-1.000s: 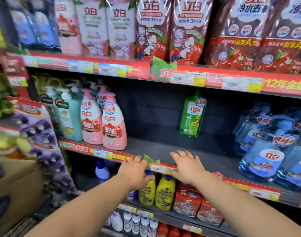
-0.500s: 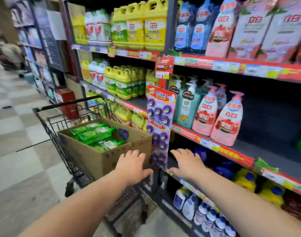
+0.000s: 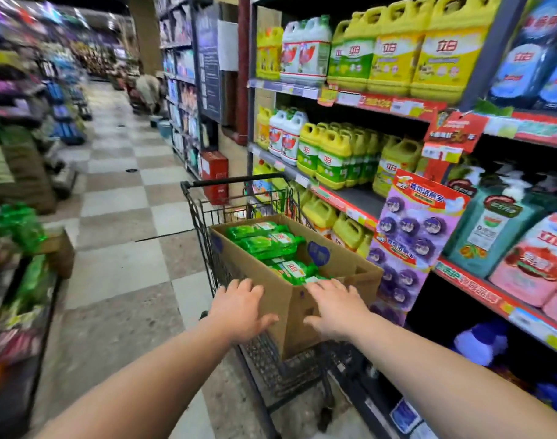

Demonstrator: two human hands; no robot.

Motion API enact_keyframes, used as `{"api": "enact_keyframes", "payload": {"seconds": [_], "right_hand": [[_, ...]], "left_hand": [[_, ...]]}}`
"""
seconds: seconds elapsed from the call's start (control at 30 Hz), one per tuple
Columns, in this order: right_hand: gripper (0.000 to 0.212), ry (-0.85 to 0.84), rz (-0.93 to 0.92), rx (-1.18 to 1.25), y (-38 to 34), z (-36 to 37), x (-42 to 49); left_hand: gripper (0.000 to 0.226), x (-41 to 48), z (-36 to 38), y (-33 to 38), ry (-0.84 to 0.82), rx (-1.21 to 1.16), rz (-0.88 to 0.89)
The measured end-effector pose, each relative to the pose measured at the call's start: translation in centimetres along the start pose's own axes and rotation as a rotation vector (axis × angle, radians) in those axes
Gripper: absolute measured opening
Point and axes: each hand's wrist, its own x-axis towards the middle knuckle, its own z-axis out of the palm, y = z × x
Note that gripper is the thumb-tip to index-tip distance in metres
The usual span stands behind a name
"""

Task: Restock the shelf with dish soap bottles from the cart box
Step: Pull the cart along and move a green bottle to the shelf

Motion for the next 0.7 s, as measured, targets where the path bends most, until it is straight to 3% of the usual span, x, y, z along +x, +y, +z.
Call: {"api": "enact_keyframes", "payload": {"seconds": [0.2, 0.4, 0.7], "right_hand": [[0.072, 0.039, -0.050, 0.010, -1.0, -1.8, 9.1], [0.072, 0.015, -0.116, 0.049, -0.1, -3.3, 18.3], [0.077, -0.058, -0.035, 0.113, 5.6, -3.7, 28.5]], "left_hand": [[0.070, 5.6, -1.7, -3.4, 0.062, 0.058, -0.044], [0.069, 13.9, -3.4, -6.8, 0.009, 0.107, -0.084], [0.073, 25.5, -2.9, -8.7, -0.044, 0.098, -0.094]]}}
